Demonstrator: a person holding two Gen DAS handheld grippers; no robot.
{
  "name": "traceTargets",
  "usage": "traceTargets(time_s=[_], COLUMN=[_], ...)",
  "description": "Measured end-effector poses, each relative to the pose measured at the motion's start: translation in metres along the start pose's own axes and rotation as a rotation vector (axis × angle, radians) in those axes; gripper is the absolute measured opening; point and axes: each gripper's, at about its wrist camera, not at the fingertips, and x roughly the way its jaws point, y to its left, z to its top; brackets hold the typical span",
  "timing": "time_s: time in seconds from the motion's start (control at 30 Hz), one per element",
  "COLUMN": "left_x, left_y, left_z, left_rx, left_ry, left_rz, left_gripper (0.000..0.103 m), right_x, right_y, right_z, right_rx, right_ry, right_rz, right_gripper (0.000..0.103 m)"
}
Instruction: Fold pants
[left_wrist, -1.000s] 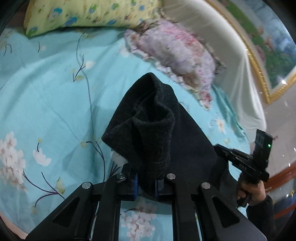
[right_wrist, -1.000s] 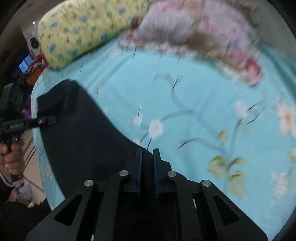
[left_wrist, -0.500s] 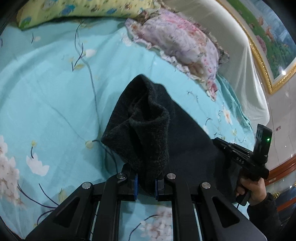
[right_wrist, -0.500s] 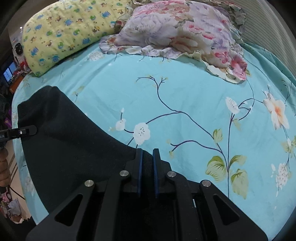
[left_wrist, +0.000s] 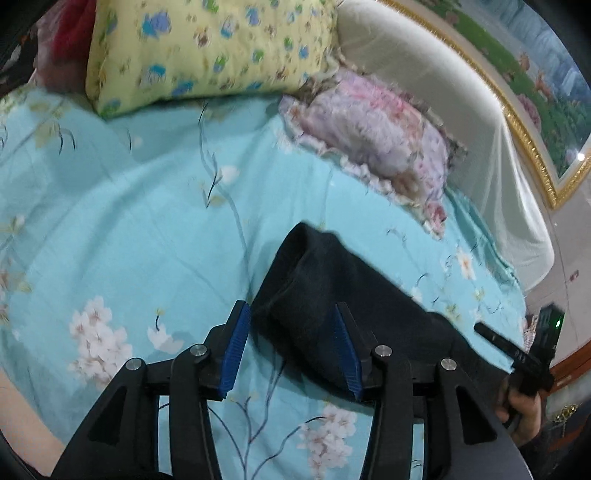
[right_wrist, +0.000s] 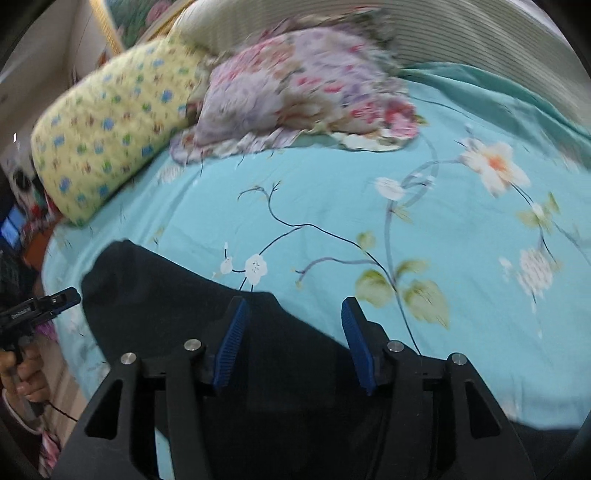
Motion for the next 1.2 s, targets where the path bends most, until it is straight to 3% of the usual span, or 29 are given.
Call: traceTargets(time_s=[0.27,0.63,1.2], left_x=[-0.007,0.028,0.099], left_y=[-0.048,-0.151,-0.325], left_z=[0.007,-0.007,-0.082], left_rx=[0.099,0.291,0.642], left_ry=[0.002,0.108,0.342], left_rz=[-0.067,-0.181,-0.327], left_gripper=[0.052,0.056,0.063], right_x=[-0.053,-0.125,-0.203], right_y=[-0.029,-0.078,-0.154], right_z=[-0.033,-0.094,-0.183], right_rx=[0.145,0.349,0.641], right_ry=[-0.08,-0.178,-0.296], right_rz=[-0.009,-0.072,-0.185], right_gripper=[0.055,0.056,0.056])
